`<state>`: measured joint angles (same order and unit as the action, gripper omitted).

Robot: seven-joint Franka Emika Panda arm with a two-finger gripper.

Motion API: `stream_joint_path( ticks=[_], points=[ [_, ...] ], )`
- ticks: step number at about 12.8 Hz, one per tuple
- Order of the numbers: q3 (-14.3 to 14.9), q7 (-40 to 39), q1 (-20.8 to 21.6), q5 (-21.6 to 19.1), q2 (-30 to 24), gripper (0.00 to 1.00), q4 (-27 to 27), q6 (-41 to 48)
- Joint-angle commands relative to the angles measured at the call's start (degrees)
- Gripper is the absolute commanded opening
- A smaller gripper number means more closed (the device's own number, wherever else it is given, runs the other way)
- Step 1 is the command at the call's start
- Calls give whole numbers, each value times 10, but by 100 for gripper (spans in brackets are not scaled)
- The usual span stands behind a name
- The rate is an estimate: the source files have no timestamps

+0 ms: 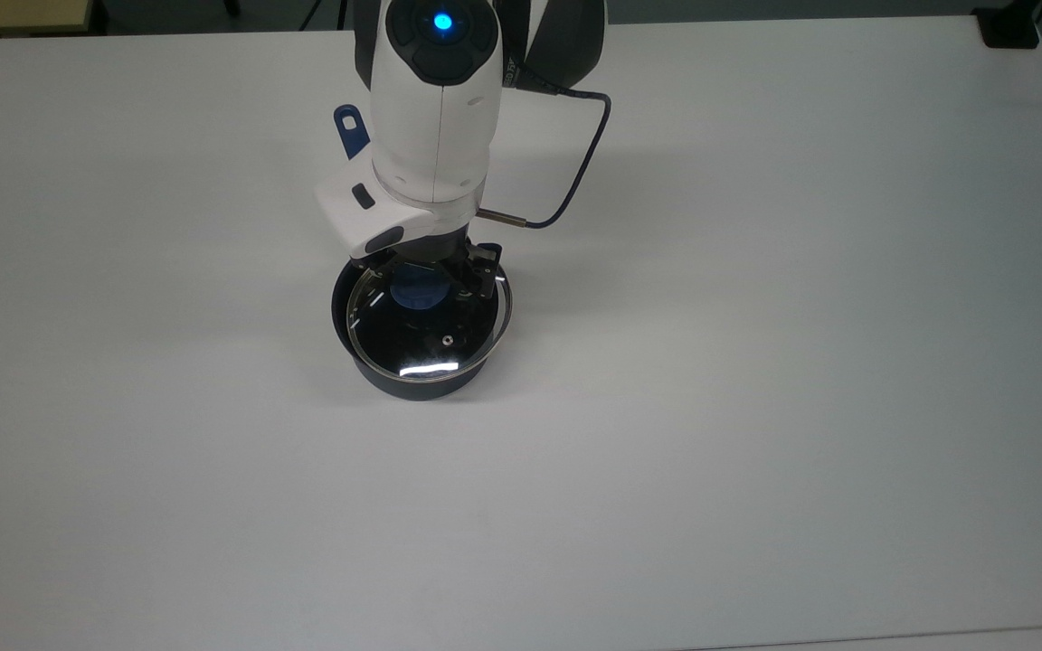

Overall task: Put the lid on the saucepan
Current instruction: 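Lower the glass lid onto the rim of the navy saucepan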

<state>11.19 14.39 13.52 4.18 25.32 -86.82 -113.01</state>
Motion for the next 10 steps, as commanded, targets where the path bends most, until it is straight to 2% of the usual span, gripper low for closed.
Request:
stream_joint_path(
  ticks=[1,10],
  points=[
    [-9,-5,-13,12,-14,51,-20,-6],
    [-3,-40,-18,12,-30,51,-15,16]
  ],
)
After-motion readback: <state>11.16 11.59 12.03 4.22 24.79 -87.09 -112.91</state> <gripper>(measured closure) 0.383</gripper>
